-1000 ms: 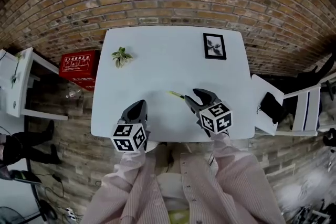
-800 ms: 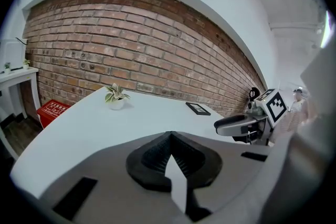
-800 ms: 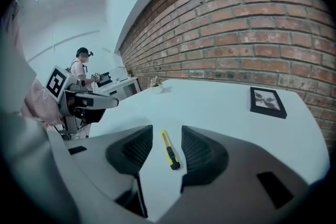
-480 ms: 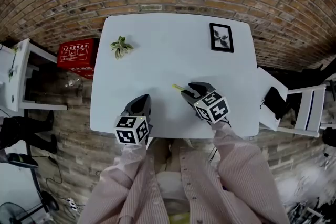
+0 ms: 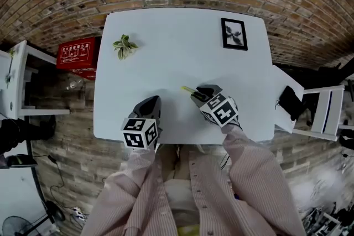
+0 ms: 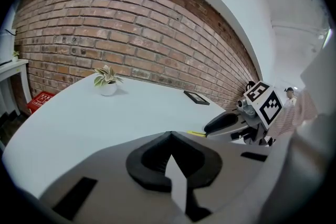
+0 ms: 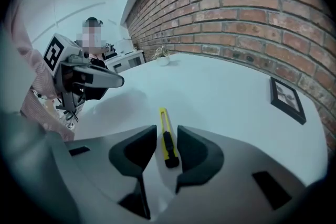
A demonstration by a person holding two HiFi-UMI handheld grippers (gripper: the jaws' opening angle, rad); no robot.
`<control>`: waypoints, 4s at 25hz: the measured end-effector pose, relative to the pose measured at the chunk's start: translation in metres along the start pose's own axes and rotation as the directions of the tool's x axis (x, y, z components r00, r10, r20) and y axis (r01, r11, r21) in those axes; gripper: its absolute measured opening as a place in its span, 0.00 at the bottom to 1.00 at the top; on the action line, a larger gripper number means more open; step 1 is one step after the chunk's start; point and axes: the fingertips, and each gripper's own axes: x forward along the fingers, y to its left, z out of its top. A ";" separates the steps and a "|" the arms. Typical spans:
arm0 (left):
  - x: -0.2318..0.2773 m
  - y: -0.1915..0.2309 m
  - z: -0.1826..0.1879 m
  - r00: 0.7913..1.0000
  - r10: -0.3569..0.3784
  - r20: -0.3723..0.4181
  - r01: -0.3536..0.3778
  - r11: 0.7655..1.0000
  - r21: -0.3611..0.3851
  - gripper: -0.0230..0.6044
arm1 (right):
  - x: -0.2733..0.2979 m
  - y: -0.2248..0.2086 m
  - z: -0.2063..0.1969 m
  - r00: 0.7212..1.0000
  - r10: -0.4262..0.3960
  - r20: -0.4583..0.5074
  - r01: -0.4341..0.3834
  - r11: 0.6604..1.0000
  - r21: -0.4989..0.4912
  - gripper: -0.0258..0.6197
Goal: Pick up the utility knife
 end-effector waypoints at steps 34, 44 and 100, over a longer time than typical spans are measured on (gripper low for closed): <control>-0.016 -0.017 0.042 0.987 -0.081 0.136 0.066 0.992 0.111 0.02 | -0.046 -0.005 0.040 0.941 -0.124 0.313 0.079 0.985 0.153 0.14; -0.034 -0.025 0.080 0.967 -0.111 0.230 0.072 0.983 0.170 0.02 | -0.088 -0.007 0.069 0.858 -0.181 0.480 0.067 0.967 0.245 0.14; -0.132 -0.033 0.212 0.831 -0.070 0.552 -0.114 0.950 0.291 0.02 | -0.278 -0.022 0.152 0.421 -0.393 0.818 0.200 0.919 0.339 0.14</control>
